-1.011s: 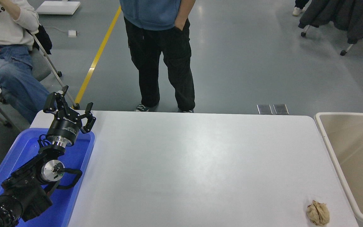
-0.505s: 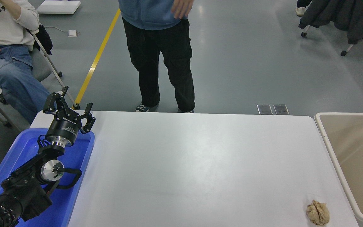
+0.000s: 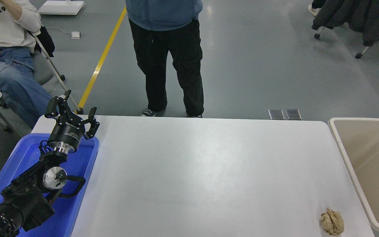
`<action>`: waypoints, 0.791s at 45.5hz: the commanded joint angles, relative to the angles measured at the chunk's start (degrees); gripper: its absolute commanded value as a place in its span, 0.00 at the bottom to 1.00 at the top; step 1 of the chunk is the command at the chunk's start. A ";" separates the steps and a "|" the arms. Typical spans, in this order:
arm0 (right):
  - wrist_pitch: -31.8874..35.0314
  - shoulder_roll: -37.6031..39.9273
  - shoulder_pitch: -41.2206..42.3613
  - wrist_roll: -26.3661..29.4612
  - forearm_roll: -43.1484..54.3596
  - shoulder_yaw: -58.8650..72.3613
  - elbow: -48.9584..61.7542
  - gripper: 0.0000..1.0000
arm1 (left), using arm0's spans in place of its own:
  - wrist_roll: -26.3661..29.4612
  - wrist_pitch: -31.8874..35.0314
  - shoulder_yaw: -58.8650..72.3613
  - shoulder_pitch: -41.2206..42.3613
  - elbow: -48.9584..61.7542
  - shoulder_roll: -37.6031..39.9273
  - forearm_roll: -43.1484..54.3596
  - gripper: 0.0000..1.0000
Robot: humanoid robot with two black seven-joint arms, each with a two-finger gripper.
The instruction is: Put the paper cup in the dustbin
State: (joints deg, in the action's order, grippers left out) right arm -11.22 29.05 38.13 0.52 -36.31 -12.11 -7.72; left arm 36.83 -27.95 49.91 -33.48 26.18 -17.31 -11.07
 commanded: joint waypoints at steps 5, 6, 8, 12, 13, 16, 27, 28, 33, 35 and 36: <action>6.99 -3.03 -5.69 -0.17 -0.17 -5.12 3.59 0.00 | 0.00 0.00 0.01 0.00 0.01 0.00 0.00 1.00; 7.52 -2.95 -5.78 -0.17 -0.17 -5.12 3.59 0.00 | 0.00 0.00 0.01 0.00 0.01 0.00 0.00 1.00; 8.14 -2.95 -6.13 -0.25 -0.17 -5.12 4.12 0.00 | 0.00 0.00 0.01 0.00 0.01 0.00 0.00 1.00; 8.50 -2.95 -6.40 -0.25 -0.17 -5.03 5.26 0.01 | 0.00 0.00 0.01 0.00 0.01 0.00 0.00 1.00; 8.50 -2.95 -6.49 -0.25 -0.17 -5.03 5.35 0.08 | 0.00 0.00 0.01 0.00 0.01 0.00 0.00 1.00; 8.41 -2.86 -7.10 -0.25 -0.17 -5.12 5.44 0.24 | 0.00 0.00 0.01 0.00 0.01 0.00 0.00 1.00; 8.23 -2.86 -8.24 -0.25 -0.34 -5.73 5.44 0.64 | 0.00 0.00 0.01 0.00 0.01 0.00 0.00 1.00; 8.23 -2.86 -8.24 -0.25 -0.34 -5.91 5.44 0.67 | 0.00 0.00 0.01 0.00 0.01 0.00 0.00 1.00; 8.14 -2.95 -8.60 -0.25 -0.34 -6.18 5.44 0.82 | 0.00 0.00 0.01 0.00 0.01 0.00 0.00 1.00; 8.14 -2.86 -8.60 -0.25 -0.34 -6.18 5.52 0.87 | 0.00 0.00 0.01 0.00 0.01 0.00 0.00 1.00; 8.14 -2.77 -8.60 -0.25 -0.34 -6.18 5.52 0.90 | 0.00 0.00 0.01 0.00 0.01 0.00 0.00 1.00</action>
State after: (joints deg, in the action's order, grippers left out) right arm -3.23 26.21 30.25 0.27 -36.61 -17.71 -2.51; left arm 36.83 -27.95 49.92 -33.48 26.18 -17.31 -11.07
